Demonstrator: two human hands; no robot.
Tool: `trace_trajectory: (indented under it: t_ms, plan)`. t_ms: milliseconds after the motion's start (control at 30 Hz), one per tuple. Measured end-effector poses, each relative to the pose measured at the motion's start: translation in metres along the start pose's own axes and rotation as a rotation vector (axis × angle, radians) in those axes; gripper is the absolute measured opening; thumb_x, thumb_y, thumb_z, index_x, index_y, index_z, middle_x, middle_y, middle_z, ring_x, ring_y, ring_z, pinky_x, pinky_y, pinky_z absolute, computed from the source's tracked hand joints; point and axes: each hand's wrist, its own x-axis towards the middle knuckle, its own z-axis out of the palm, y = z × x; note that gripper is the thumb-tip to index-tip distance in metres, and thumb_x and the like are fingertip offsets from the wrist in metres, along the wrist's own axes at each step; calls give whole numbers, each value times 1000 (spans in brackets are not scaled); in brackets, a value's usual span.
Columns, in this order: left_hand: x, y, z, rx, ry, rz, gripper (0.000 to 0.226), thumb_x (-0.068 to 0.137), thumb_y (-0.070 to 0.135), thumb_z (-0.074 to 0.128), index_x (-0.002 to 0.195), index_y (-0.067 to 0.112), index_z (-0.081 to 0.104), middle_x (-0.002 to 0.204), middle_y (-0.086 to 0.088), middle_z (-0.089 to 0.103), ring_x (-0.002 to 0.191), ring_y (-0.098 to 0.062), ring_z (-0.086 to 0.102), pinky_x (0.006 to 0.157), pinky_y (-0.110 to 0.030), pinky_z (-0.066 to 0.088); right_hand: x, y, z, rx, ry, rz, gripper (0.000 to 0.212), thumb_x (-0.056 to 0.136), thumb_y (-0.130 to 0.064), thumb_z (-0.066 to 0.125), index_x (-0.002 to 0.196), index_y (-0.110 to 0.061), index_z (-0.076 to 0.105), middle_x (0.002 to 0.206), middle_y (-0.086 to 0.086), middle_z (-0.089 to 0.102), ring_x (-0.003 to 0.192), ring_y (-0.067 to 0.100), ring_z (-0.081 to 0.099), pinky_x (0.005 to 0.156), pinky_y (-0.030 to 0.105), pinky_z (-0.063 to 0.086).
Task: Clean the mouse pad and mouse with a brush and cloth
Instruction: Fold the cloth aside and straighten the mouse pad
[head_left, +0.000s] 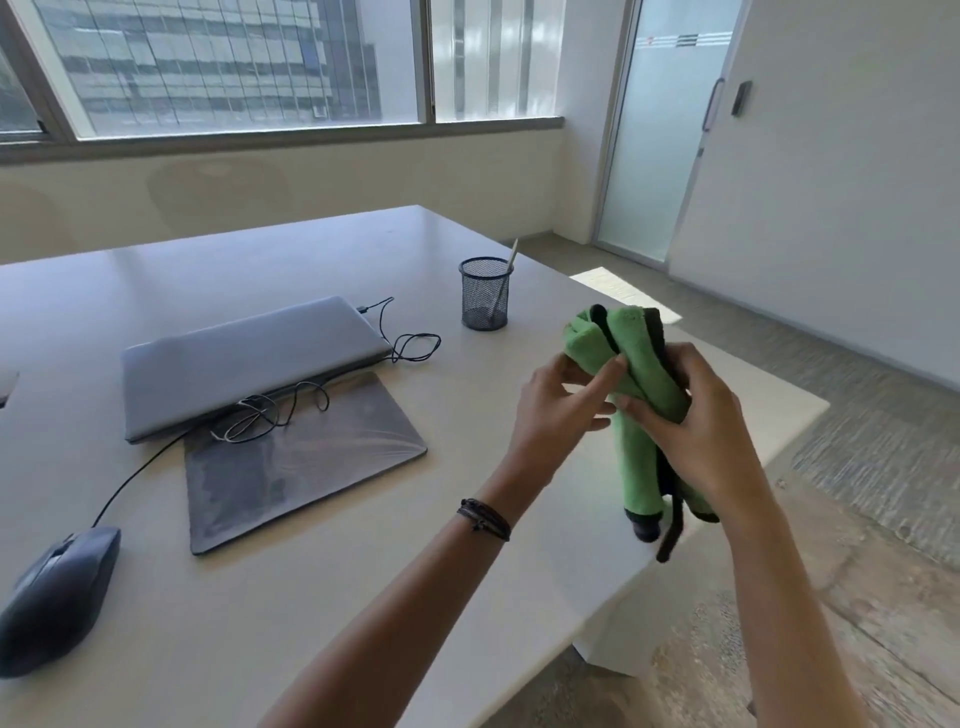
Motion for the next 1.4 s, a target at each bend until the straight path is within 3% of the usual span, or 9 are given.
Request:
trace_trajectory:
  t_ms: [267, 433, 600, 733, 800, 867, 1000, 1233, 1400]
  plan:
    - [23, 7, 10, -28, 57, 39, 14, 87, 13, 56, 92, 8, 68, 77, -4, 66, 69, -16, 68, 62, -30, 59, 23, 11, -4, 19, 72, 2, 26, 81, -27, 69, 103, -22, 55, 85, -22, 60, 80, -17, 55, 66, -1, 39]
    - [37, 10, 14, -6, 88, 41, 15, 85, 10, 56, 90, 5, 69, 73, -3, 67, 65, -14, 67, 60, -27, 58, 44, 19, -9, 30, 50, 11, 34, 77, -29, 73, 103, -33, 53, 88, -25, 59, 83, -19, 54, 68, -1, 40]
    - [48, 14, 15, 9, 102, 51, 13, 87, 12, 58, 90, 5, 69, 78, -10, 68, 65, -17, 67, 64, -32, 59, 62, 29, -11, 17, 116, 13, 30, 78, -15, 70, 96, -33, 53, 79, -27, 58, 78, -16, 56, 68, 7, 38]
    - [52, 19, 7, -22, 157, 62, 13, 88, 13, 54, 83, 14, 67, 74, -4, 66, 61, -13, 65, 55, -28, 56, 76, 42, -15, 29, 190, 74, 24, 81, -7, 62, 101, -20, 57, 79, -23, 55, 73, -1, 54, 66, 16, 39]
    - [53, 20, 1, -41, 197, 45, 15, 88, 13, 53, 81, 18, 66, 69, 1, 65, 53, -8, 63, 49, -21, 51, 84, 47, -19, 49, 195, 144, 26, 82, -5, 58, 106, -15, 58, 82, -12, 57, 80, 14, 54, 73, 25, 39]
    - [54, 17, -4, -38, 215, 14, 16, 88, 15, 53, 81, 21, 66, 67, 3, 65, 50, -7, 62, 46, -19, 49, 93, 53, -23, 43, 165, 206, 27, 82, -7, 54, 107, -17, 57, 88, -2, 60, 84, 19, 55, 76, 30, 41]
    - [52, 4, -8, -79, 208, -104, 16, 90, 18, 51, 81, 18, 63, 68, 2, 65, 48, -10, 64, 44, -21, 50, 112, 65, -26, -74, 16, 269, 15, 80, -12, 52, 90, -22, 56, 76, -2, 58, 70, 19, 54, 58, 26, 38]
    - [50, -36, -15, -162, 205, -352, 16, 94, 20, 48, 90, 11, 61, 79, -4, 65, 54, -14, 66, 55, -26, 58, 143, 94, -8, -145, -388, 438, 22, 79, -9, 56, 101, -11, 57, 82, 12, 61, 77, 27, 59, 74, 39, 49]
    - [51, -47, -15, -79, 236, -330, 21, 94, 17, 49, 110, 4, 56, 85, -4, 64, 57, -9, 66, 54, -22, 56, 150, 103, 4, -178, -453, 444, 29, 79, -7, 58, 108, -13, 55, 83, 10, 61, 77, 27, 59, 77, 41, 51]
